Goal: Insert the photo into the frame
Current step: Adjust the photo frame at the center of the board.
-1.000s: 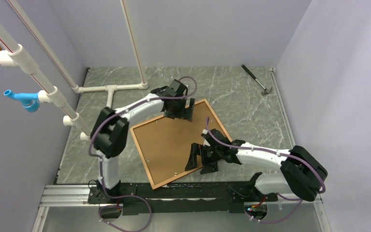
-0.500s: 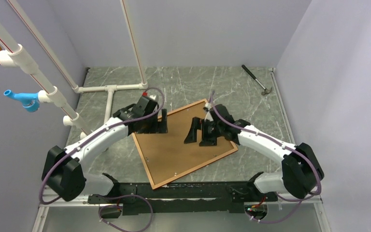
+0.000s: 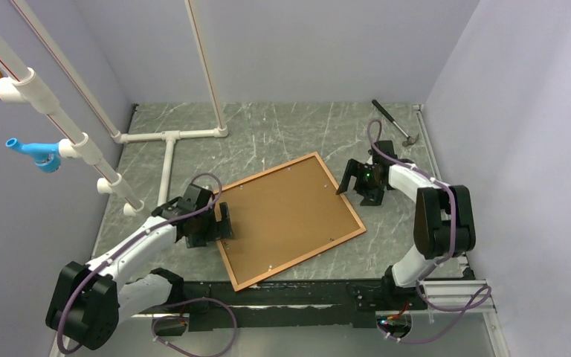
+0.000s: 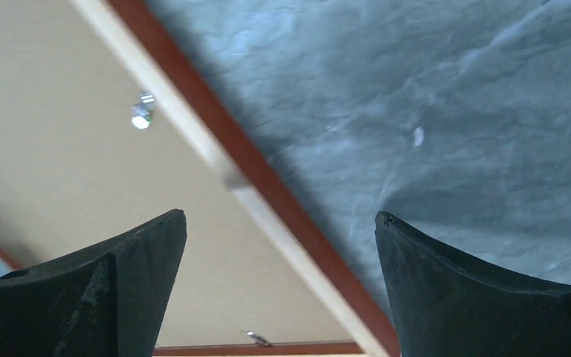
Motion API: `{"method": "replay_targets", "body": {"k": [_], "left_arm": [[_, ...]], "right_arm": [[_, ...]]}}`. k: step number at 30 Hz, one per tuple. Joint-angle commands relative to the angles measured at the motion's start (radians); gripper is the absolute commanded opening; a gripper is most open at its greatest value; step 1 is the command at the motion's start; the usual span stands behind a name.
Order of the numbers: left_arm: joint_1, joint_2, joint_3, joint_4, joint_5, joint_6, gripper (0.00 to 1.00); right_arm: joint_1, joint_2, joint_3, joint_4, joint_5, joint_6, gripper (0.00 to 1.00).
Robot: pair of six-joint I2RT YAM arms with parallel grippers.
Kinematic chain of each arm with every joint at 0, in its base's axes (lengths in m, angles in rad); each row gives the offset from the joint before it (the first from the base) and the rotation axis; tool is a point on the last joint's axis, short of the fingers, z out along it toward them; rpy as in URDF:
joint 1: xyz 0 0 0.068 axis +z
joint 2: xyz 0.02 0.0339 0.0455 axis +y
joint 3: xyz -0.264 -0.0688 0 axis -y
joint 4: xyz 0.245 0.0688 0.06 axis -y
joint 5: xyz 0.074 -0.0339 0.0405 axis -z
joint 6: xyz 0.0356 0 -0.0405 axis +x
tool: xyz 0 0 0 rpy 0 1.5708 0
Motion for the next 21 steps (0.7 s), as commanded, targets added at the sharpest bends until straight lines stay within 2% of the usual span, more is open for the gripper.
{"method": "replay_targets", "body": {"k": [1, 4, 10, 16, 21], "left_arm": [[0.030, 0.000, -0.062, 0.107, 0.099, -0.032, 0.99], [0.046, 0.039, -0.093, 0.192, 0.158, -0.030, 1.00], [0.048, 0.137, -0.061, 0.328, 0.226, -0.006, 0.96], [0.047, 0.266, 0.053, 0.353, 0.251, 0.028, 0.92], [0.045, 0.328, 0.125, 0.286, 0.187, 0.072, 0.92]], "right_arm": [[-0.006, 0.084, 0.030, -0.012, 0.006, -0.064, 1.00], [-0.007, 0.092, -0.009, 0.013, -0.044, -0.066, 1.00], [-0.003, -0.023, -0.130, 0.043, -0.118, -0.045, 1.00], [0.024, -0.160, -0.272, 0.032, -0.170, -0.009, 0.99], [0.061, -0.283, -0.419, 0.054, -0.215, 0.072, 0.99]]}}
